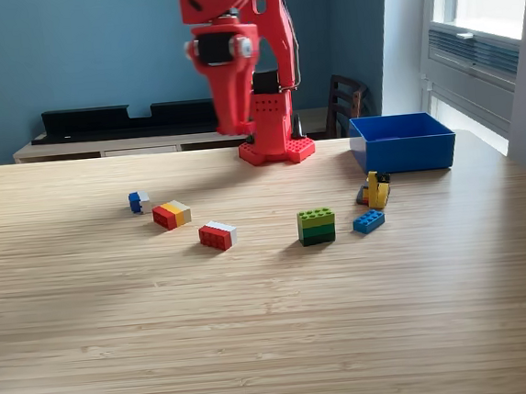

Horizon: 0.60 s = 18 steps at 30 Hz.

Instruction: Grasp a lego block and put it in the bin.

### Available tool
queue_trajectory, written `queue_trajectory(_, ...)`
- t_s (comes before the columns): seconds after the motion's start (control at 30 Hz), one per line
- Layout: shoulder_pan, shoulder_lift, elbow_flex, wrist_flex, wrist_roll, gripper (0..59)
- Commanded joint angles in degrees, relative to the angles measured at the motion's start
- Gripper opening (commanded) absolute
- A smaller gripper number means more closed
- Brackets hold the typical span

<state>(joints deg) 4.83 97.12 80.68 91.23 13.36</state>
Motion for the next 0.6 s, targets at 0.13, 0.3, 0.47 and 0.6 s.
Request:
queue_trajectory(0.13, -30.23, 2.46, 0.79, 0.88, 6.15, 0.0)
queue_trajectory(0.3, -45.79, 2.46, 2.37, 1.14, 9.05, 0.0)
queue_trajectory(0.47, -60.38, 2.37, 4.04, 1.14, 9.49, 0.0)
queue_trajectory(0.6, -69.52, 2.20, 5.89, 1.23, 9.58, 0.0)
